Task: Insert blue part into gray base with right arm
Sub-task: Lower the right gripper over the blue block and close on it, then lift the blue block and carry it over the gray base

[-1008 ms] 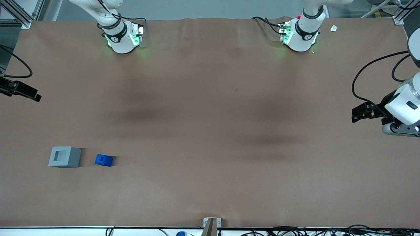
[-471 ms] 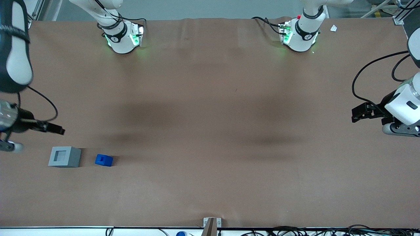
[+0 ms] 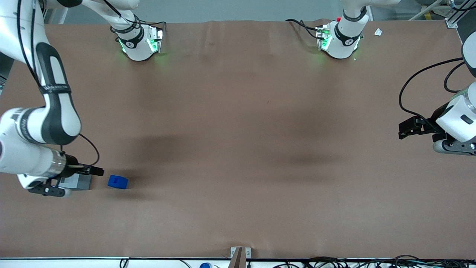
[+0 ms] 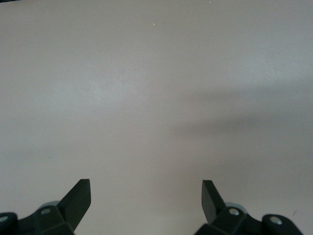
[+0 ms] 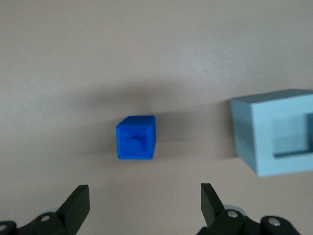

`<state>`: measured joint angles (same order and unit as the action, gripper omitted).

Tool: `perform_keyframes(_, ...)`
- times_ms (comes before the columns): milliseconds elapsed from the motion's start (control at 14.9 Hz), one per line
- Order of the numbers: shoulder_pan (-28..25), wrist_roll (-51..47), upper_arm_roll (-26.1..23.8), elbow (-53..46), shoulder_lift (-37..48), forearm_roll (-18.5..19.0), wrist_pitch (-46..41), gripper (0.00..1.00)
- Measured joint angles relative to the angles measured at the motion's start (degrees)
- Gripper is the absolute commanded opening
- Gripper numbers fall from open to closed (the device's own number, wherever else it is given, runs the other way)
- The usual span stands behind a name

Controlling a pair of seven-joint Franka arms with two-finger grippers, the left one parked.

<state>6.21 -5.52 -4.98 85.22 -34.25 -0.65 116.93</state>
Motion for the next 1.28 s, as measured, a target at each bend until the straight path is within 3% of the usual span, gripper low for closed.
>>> perform_keyframes(269, -1.5, 0.0, 0.0, 0.0, -3.7, 3.2, 5.2, 1.00)
perform_keyframes(672, -1.6, -1.1, 0.1, -0.1, -7.5, 3.5, 9.4, 0.99)
perform_keyframes(739, -1.6, -1.6, 0.1, -0.1, -7.9, 3.5, 9.6, 0.96)
perform_keyframes(1143, -1.8, -4.3, 0.1, -0.2, -9.1, 3.5, 9.9, 0.37)
perform_keyframes(1277, -2.0, -4.5, 0.1, -0.2, -9.2, 3.5, 9.9, 0.23)
